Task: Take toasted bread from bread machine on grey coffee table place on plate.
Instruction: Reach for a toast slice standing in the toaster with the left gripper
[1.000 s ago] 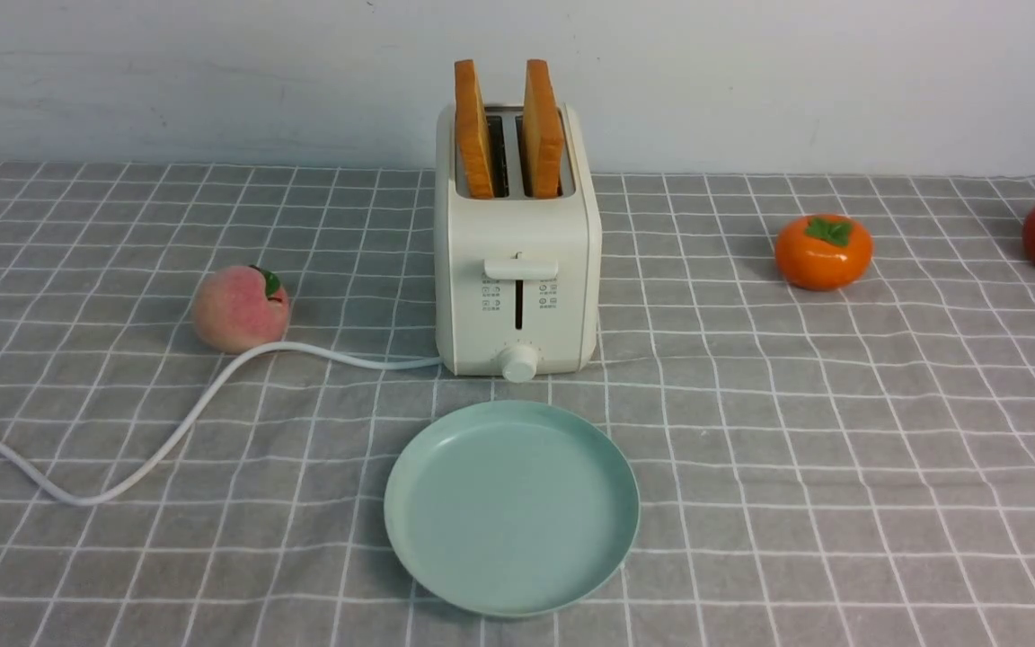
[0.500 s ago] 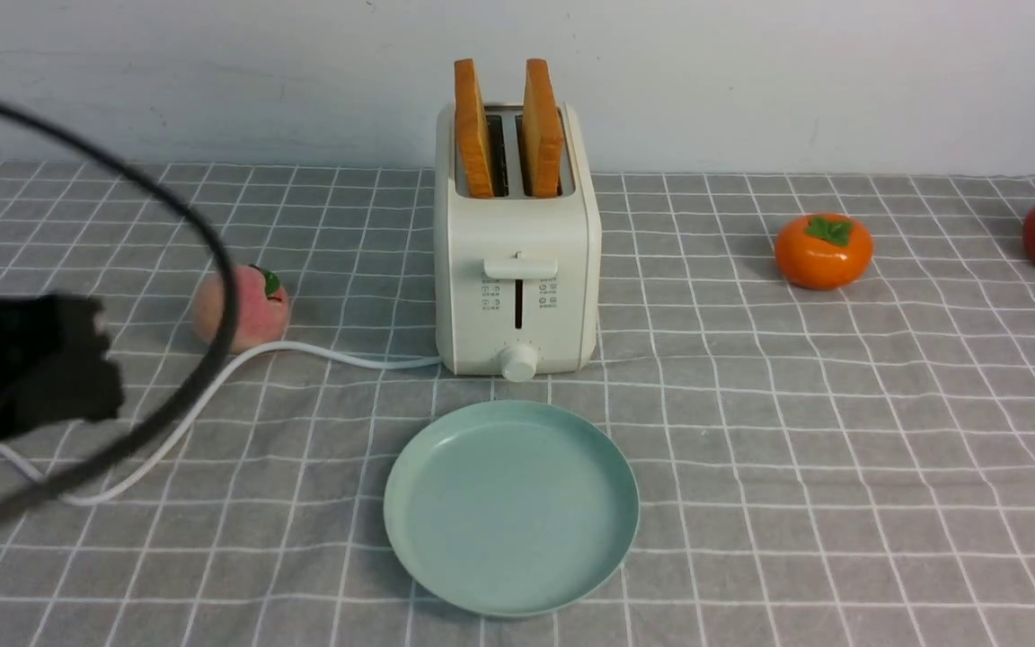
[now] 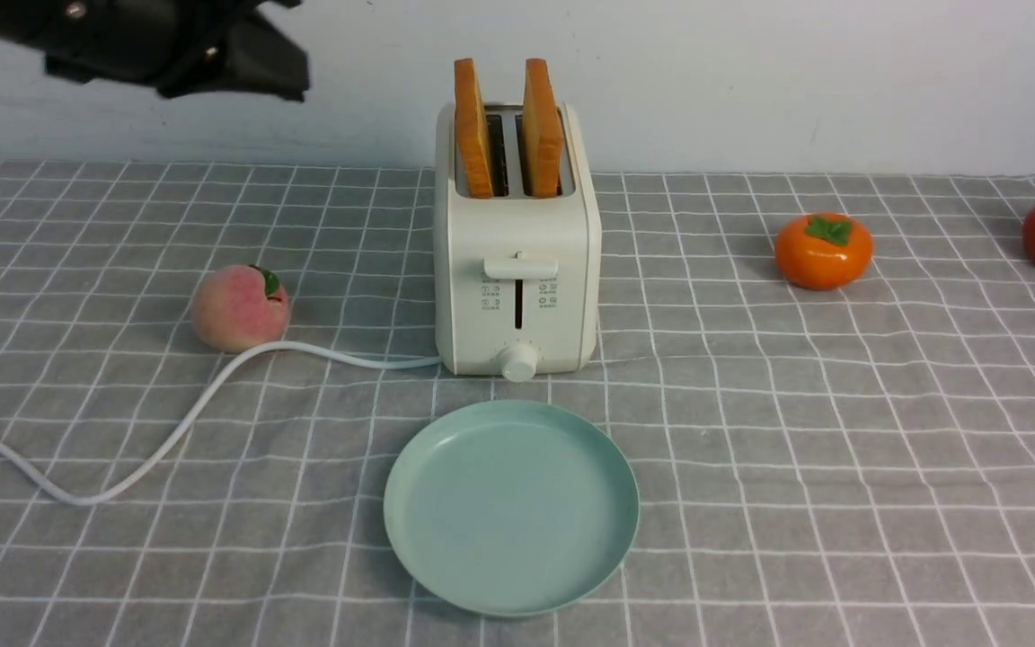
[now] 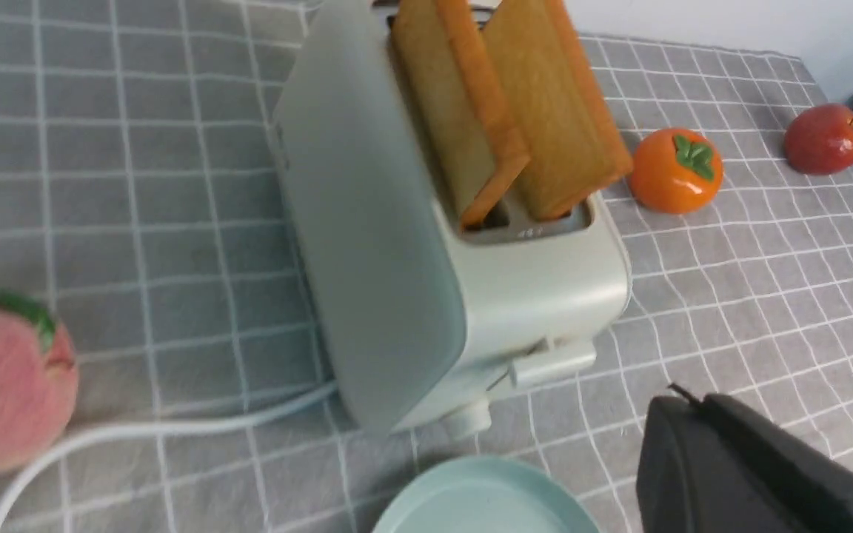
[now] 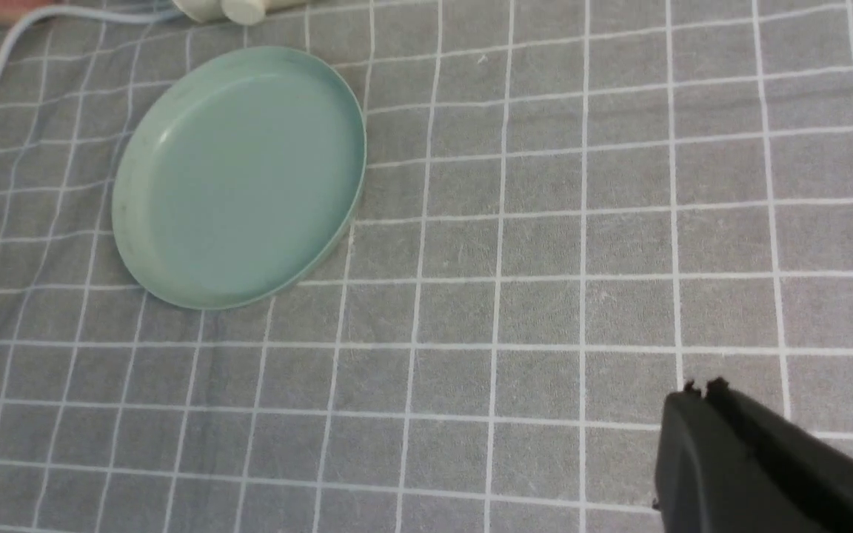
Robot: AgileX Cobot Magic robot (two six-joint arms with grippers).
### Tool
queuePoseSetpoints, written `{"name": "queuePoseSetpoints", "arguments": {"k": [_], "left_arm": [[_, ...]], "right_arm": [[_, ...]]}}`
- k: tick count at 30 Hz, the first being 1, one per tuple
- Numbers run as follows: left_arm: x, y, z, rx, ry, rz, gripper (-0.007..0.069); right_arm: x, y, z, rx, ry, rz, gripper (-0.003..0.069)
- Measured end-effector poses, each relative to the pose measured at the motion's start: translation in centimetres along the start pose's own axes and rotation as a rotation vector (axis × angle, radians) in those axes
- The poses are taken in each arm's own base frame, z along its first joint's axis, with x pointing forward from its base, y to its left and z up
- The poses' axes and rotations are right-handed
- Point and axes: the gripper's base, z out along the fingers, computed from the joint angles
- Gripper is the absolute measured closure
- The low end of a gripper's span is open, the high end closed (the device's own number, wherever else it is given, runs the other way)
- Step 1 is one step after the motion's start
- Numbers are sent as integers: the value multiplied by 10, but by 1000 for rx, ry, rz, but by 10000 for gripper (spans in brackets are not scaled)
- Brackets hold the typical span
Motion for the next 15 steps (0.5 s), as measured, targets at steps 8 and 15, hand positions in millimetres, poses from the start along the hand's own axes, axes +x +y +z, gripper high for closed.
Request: {"name": "queuePoseSetpoints", "arguments": {"k": [8, 15], "left_arm": [[-19, -2, 93, 24, -21, 33, 366], [-10, 25, 159, -20, -58, 5, 53]], "right_arm": [[-2, 1, 0, -8, -27, 4, 666], [-2, 2, 0, -21, -27, 13, 660]]}}
